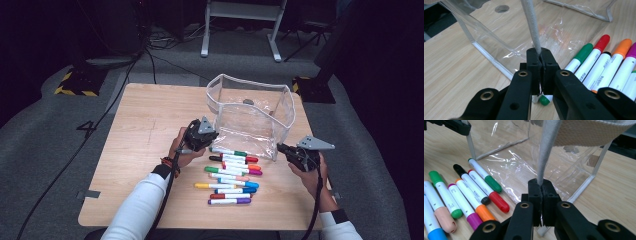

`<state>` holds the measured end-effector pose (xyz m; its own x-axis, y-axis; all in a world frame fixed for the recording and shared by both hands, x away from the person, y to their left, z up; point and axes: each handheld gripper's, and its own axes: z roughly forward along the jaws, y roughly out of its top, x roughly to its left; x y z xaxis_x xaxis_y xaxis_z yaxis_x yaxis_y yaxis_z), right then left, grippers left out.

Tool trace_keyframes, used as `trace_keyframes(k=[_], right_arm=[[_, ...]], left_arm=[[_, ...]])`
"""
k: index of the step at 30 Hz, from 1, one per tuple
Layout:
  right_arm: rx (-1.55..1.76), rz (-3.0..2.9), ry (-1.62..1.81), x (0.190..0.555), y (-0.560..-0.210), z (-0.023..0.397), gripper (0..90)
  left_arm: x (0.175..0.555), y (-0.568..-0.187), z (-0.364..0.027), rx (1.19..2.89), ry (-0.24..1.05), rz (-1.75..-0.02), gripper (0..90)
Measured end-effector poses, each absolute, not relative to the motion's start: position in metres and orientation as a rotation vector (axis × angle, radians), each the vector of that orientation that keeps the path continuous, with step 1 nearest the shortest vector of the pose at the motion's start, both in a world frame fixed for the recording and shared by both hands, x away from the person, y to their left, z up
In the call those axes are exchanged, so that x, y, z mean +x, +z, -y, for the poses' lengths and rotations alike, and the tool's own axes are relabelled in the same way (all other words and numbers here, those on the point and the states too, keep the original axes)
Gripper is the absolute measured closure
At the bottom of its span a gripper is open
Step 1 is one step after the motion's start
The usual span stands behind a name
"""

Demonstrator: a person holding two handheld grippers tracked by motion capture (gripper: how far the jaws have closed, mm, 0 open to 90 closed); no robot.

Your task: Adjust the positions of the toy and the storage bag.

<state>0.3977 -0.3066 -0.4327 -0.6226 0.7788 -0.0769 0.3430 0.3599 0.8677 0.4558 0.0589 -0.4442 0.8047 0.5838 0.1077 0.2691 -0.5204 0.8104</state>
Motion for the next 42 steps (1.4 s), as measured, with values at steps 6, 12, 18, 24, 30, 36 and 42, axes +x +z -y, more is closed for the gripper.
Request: trace_keyframes(k=[6,12,18,24,30,36,42], right_arm=[[0.963,-2.153,1.194,0.391,-0.433,0.309,84.2],[0.949,-2.167,1.187,0.377,-0.431,0.311,71.6],[0.772,-2.348,1.305,0.340,-0.429,0.301,58.2],[0.483,-2.636,1.360,0.303,-0.450,0.248,62.7],[0.247,-2.846,1.275,0.283,-0.474,0.210,67.9],[0.199,-2.878,1.169,0.281,-0.486,0.203,68.7],[0.190,-2.843,1.119,0.288,-0.492,0.208,73.5]], left_arm=[[0.438,-0.440,-0.067,2.104,0.520,-0.670,68.9],[0.396,-0.440,-0.096,2.081,0.456,-0.654,38.8],[0.342,-0.472,-0.121,2.216,0.360,-0.630,23.6],[0.330,-0.492,-0.130,2.311,0.287,-0.630,19.1],[0.333,-0.500,-0.136,2.334,0.271,-0.670,16.5],[0.336,-0.502,-0.138,2.315,0.253,-0.696,16.0],[0.334,-0.502,-0.137,2.314,0.249,-0.681,16.8]])
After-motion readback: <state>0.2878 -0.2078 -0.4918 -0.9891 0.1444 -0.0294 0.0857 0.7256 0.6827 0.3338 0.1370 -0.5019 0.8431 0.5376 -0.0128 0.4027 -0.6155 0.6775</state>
